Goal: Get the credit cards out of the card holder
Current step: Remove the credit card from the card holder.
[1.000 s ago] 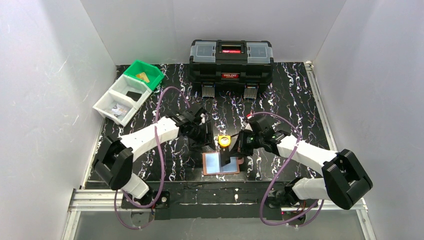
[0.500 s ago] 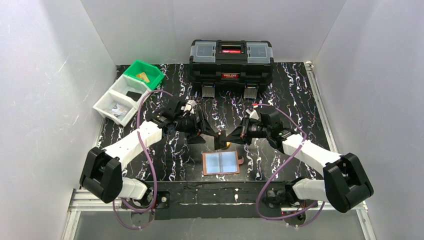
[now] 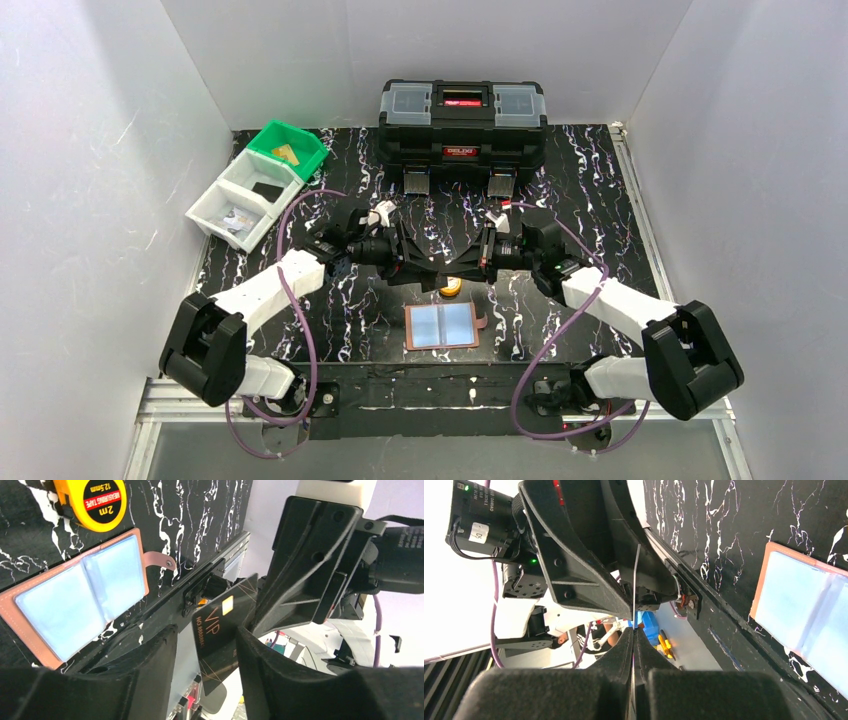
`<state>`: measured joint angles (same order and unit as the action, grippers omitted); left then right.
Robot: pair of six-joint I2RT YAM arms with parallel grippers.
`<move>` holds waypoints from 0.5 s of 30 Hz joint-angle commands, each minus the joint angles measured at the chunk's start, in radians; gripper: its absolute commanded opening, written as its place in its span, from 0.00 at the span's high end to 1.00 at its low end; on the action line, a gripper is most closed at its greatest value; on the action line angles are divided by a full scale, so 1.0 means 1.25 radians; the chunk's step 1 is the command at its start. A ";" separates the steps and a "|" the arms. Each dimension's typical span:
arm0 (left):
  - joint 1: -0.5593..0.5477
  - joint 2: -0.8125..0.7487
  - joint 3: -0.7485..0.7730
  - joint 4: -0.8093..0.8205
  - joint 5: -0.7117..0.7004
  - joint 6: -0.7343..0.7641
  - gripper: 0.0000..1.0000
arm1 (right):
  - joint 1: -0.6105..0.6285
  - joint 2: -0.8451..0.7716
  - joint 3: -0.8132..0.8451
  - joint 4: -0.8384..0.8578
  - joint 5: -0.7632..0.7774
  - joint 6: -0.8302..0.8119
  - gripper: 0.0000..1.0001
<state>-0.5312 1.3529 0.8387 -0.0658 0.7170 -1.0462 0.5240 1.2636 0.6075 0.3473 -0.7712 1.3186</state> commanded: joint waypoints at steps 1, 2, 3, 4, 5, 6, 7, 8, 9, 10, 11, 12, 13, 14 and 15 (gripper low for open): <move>0.005 -0.025 -0.019 0.068 0.040 -0.040 0.61 | 0.003 0.004 0.019 0.058 -0.032 0.021 0.99; 0.005 -0.027 -0.019 0.072 0.040 -0.042 0.65 | 0.004 0.003 0.019 0.051 -0.030 0.017 0.99; 0.005 -0.027 -0.018 0.072 0.040 -0.043 0.71 | 0.006 0.002 0.019 0.041 -0.027 0.010 0.99; 0.005 -0.028 -0.018 0.074 0.039 -0.043 0.76 | 0.005 0.000 0.017 0.033 -0.023 0.004 0.99; 0.005 -0.028 -0.019 0.075 0.040 -0.044 0.82 | 0.006 -0.001 0.015 0.027 -0.019 -0.001 0.99; 0.005 -0.027 -0.020 0.077 0.040 -0.044 0.90 | 0.008 -0.003 0.016 0.017 -0.016 -0.005 0.99; 0.005 -0.028 -0.020 0.079 0.040 -0.045 0.97 | 0.008 -0.005 0.019 0.005 -0.011 -0.016 0.99; 0.005 -0.029 -0.022 0.079 0.039 -0.046 1.00 | 0.010 -0.008 0.024 -0.014 -0.008 -0.027 0.94; 0.005 -0.031 -0.022 0.076 0.037 -0.044 1.00 | 0.011 -0.011 0.032 -0.033 -0.001 -0.041 0.87; 0.005 -0.033 -0.022 0.071 0.034 -0.040 1.00 | 0.013 -0.015 0.040 -0.063 0.009 -0.058 0.77; 0.005 -0.036 -0.022 0.066 0.029 -0.037 1.00 | 0.014 -0.022 0.051 -0.101 0.024 -0.076 0.63; 0.005 -0.041 -0.020 0.058 0.024 -0.031 1.00 | 0.016 -0.028 0.065 -0.148 0.040 -0.103 0.49; 0.005 -0.045 -0.017 0.045 0.018 -0.024 1.00 | 0.016 -0.034 0.081 -0.203 0.061 -0.131 0.35; 0.005 -0.050 -0.013 0.022 0.009 -0.016 1.00 | 0.017 -0.040 0.100 -0.252 0.081 -0.158 0.23; 0.005 -0.056 -0.007 0.002 -0.002 -0.004 1.00 | 0.017 -0.046 0.114 -0.310 0.102 -0.182 0.14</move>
<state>-0.5220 1.3350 0.8257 0.0273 0.7410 -1.0966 0.5392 1.2602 0.6456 0.1772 -0.7254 1.2312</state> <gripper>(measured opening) 0.019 0.709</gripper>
